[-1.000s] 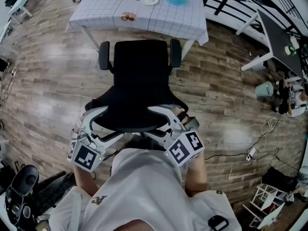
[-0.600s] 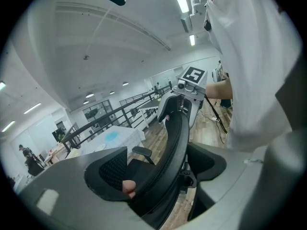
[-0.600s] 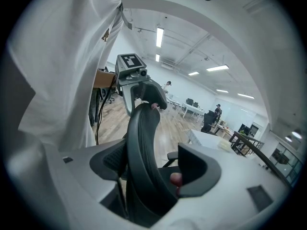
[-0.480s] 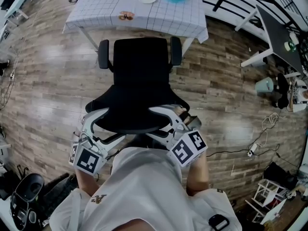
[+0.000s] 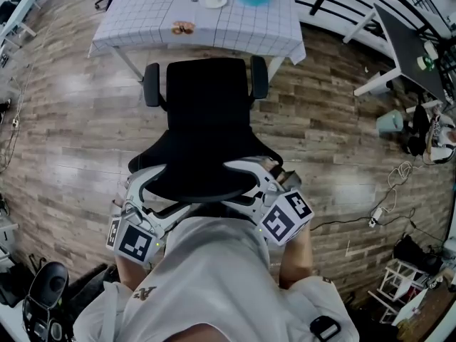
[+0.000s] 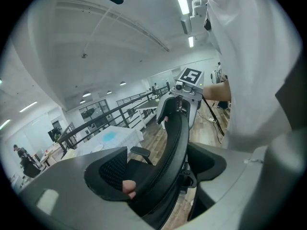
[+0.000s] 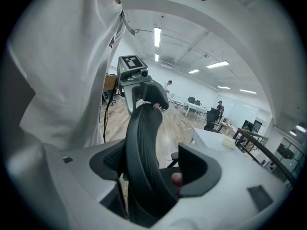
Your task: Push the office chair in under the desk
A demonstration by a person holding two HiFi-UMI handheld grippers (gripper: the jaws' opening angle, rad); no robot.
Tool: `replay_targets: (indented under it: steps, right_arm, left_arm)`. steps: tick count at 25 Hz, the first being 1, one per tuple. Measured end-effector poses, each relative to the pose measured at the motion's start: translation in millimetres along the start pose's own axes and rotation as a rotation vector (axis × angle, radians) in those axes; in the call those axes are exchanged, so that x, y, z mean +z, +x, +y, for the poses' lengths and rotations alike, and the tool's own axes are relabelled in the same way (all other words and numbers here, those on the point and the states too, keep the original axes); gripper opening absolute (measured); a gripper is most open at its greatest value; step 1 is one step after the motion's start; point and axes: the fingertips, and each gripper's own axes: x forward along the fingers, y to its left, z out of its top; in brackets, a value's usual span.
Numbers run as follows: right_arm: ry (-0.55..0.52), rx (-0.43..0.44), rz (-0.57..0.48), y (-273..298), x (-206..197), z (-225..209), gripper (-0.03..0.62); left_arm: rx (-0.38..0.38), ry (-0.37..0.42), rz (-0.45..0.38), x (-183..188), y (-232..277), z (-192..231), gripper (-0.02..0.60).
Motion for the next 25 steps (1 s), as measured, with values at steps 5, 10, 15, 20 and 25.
replay_targets:
  steps: [5, 10, 15, 20, 25]
  right_arm:
    - [0.014, 0.006, 0.005, 1, -1, -5, 0.322]
    - [0.015, 0.01, 0.002, -1, -3, -9, 0.322]
    - [0.01, 0.026, 0.01, -5, -8, -13, 0.322]
    - [0.004, 0.034, 0.024, -6, -13, -18, 0.322]
    - [0.001, 0.033, 0.009, -1, -12, -28, 0.322]
  left_arm:
    - [-0.011, 0.0, -0.003, 1, 2, 5, 0.388]
    - [-0.012, -0.007, -0.001, 2, 6, 8, 0.39]
    - [-0.006, -0.011, 0.011, 5, 13, 7, 0.39]
    - [0.0, -0.005, 0.014, 6, 18, 10, 0.388]
    - [0.007, -0.013, 0.011, 4, 20, 22, 0.393]
